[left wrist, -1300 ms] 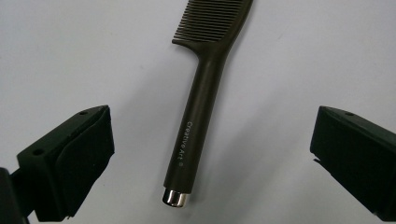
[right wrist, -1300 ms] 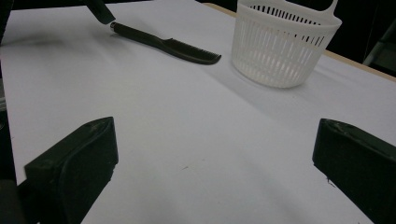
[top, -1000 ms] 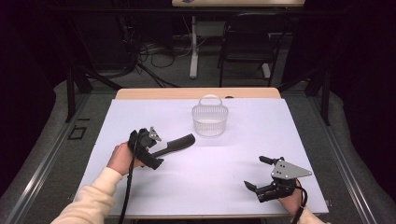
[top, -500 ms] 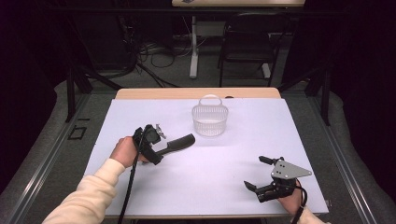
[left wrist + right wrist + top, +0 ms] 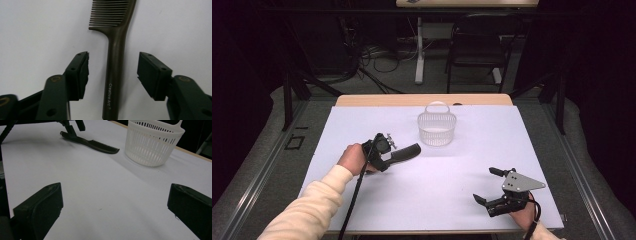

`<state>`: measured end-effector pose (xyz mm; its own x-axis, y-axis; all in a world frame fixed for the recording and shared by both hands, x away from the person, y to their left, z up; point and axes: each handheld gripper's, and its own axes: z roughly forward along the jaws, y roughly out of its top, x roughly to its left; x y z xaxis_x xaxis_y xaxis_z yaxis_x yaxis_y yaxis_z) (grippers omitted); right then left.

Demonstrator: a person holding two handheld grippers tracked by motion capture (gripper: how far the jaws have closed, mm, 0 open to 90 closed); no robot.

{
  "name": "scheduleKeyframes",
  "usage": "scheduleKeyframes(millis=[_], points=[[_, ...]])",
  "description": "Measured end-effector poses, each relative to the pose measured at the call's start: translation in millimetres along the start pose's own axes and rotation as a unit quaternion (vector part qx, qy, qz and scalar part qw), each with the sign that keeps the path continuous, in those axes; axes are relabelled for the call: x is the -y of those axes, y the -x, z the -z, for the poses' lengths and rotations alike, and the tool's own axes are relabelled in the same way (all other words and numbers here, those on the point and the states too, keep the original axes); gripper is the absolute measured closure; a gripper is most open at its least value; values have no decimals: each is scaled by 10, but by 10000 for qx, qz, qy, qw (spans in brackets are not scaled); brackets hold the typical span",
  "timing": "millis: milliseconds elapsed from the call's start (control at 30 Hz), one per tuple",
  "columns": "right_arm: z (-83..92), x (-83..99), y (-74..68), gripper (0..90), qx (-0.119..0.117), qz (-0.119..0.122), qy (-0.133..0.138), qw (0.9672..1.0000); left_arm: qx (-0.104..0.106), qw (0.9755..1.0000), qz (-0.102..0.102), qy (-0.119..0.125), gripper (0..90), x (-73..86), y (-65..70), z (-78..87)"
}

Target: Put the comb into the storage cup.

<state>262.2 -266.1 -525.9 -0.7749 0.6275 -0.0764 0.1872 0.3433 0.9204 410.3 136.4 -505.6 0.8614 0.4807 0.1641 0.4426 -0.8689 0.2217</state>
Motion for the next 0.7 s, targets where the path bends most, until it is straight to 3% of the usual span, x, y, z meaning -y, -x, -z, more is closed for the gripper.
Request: scheduleKeyframes(millis=[200, 700], points=[[2, 2, 2, 0, 2, -19, -8, 10000, 200, 9997, -4, -124, 569, -53, -36, -77], [-4, 3, 2, 0, -18, -15, -16, 10000, 466, 9986, 46, -231, 681, -133, -108, -183]])
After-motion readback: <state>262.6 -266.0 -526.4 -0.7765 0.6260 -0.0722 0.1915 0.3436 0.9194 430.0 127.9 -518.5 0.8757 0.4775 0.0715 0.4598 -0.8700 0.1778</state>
